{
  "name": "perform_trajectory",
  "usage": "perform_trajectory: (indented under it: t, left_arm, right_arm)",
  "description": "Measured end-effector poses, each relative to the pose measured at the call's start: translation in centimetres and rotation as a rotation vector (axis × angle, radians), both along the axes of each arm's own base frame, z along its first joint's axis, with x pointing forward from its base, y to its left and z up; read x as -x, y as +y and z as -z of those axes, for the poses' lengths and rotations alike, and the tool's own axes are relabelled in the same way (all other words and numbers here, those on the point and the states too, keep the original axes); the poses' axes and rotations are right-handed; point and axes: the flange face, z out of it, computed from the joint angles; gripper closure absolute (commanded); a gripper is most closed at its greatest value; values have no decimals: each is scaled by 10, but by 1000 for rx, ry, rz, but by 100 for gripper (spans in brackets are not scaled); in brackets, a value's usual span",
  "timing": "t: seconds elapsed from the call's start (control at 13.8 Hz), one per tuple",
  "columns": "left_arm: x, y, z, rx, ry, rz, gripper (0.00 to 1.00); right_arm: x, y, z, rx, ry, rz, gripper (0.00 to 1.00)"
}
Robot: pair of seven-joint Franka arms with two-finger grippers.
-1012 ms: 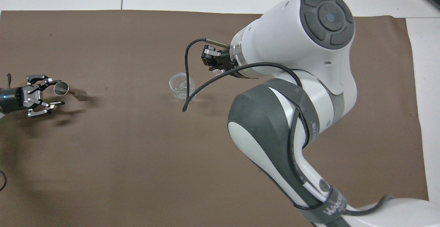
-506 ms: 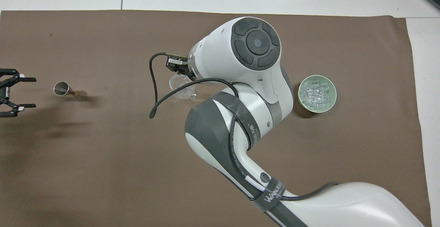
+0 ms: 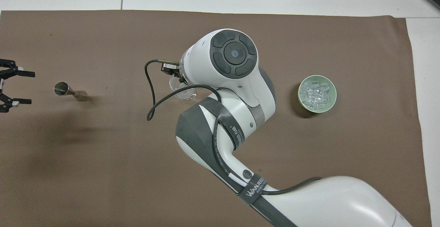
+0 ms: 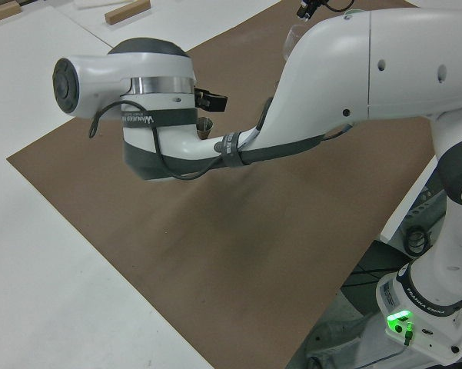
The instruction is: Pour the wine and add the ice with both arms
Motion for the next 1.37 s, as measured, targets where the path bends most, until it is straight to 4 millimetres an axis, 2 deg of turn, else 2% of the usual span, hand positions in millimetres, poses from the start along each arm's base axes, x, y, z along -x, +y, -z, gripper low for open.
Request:
perform_trajectory:
  t: [0.07,0.14,0.22,0.43,0.65,0.79,0.87,1.23,1.37]
  left_arm:
    - [3,-6,-22,-71,16,-24,13]
    - [7,-11,-43,-136,33,-56,13]
    - [11,-17,-61,-188,51,-94,12]
    - [22,-49,-100,-324,93,-194,12]
    - [14,-97,-129,-485,47,-313,11]
    - [16,-125,-142,-563,66,-415,9]
    - [18,-129,-146,-581,97,-491,7]
    - [28,-125,-146,-577,314,-878,4]
    - [39,-128,-151,-589,388,-1001,3]
  right_arm:
    - [1,2,2,8,-3,-5,96]
    - [1,3,4,13,-4,-8,81]
    - [2,4,6,17,-4,-10,73]
    - [2,5,9,22,-3,-14,72]
    - [3,6,9,23,-3,-15,67]
    - [3,6,9,23,-3,-16,64]
    - [3,6,9,23,-4,-16,64]
    - [3,7,9,23,-4,-17,64]
    - [3,7,9,23,-4,-17,59]
